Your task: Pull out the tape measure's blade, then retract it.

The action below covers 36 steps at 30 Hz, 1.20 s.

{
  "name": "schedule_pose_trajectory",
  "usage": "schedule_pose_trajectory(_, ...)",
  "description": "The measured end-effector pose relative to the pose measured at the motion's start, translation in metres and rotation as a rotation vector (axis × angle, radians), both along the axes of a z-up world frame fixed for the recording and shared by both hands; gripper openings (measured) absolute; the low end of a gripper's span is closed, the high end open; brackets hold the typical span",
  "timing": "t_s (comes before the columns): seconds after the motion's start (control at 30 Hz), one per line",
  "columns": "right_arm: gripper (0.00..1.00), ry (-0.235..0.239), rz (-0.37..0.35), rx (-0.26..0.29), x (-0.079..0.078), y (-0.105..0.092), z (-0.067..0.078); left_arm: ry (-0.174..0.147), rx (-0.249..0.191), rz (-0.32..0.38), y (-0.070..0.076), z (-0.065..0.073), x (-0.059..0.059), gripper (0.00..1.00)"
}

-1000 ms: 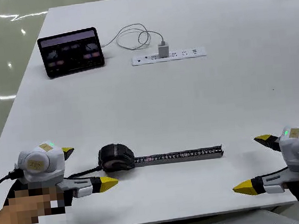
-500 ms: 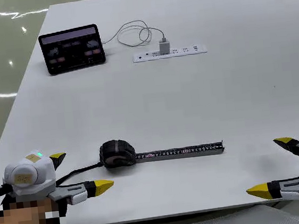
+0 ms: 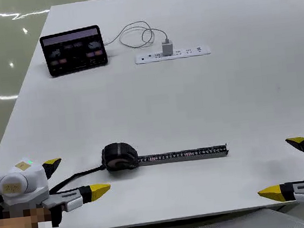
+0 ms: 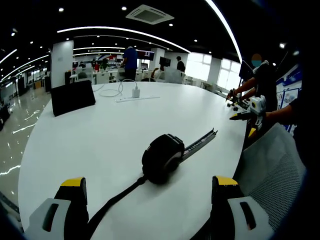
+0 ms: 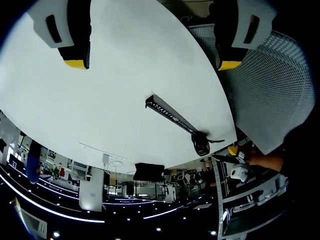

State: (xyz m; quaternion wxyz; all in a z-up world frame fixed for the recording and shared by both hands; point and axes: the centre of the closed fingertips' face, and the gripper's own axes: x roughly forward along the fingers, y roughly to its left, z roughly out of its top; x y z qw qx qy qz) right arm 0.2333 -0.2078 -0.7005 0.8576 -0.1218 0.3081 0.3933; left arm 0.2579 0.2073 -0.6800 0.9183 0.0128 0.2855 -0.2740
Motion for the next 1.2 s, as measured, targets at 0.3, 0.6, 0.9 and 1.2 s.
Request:
schedule_pose_trajectory(0.3, 1.0, -0.004, -0.017, 0.006, -0.001, -0.002, 0.002, -0.007, 0.015, -0.009, 0.003, -0.002, -0.003, 1.0)
schedule_pose_trajectory(0.6, 1.0, -0.01, -0.034, 0.004, 0.0, -0.006, 0.004, 0.013, 0.024, -0.041, 0.0, -0.006, -0.009, 1.0)
schedule_pose_trajectory(0.9, 1.0, -0.007, -0.046, 0.0, 0.0, -0.013, 0.005, 0.034, 0.025, -0.052, 0.0, -0.008, -0.014, 1.0)
schedule_pose_trajectory(1.2, 0.99, 0.017, -0.049, 0.0, -0.003, -0.014, 0.003, 0.055, 0.03, -0.058, -0.003, -0.013, -0.013, 1.0)
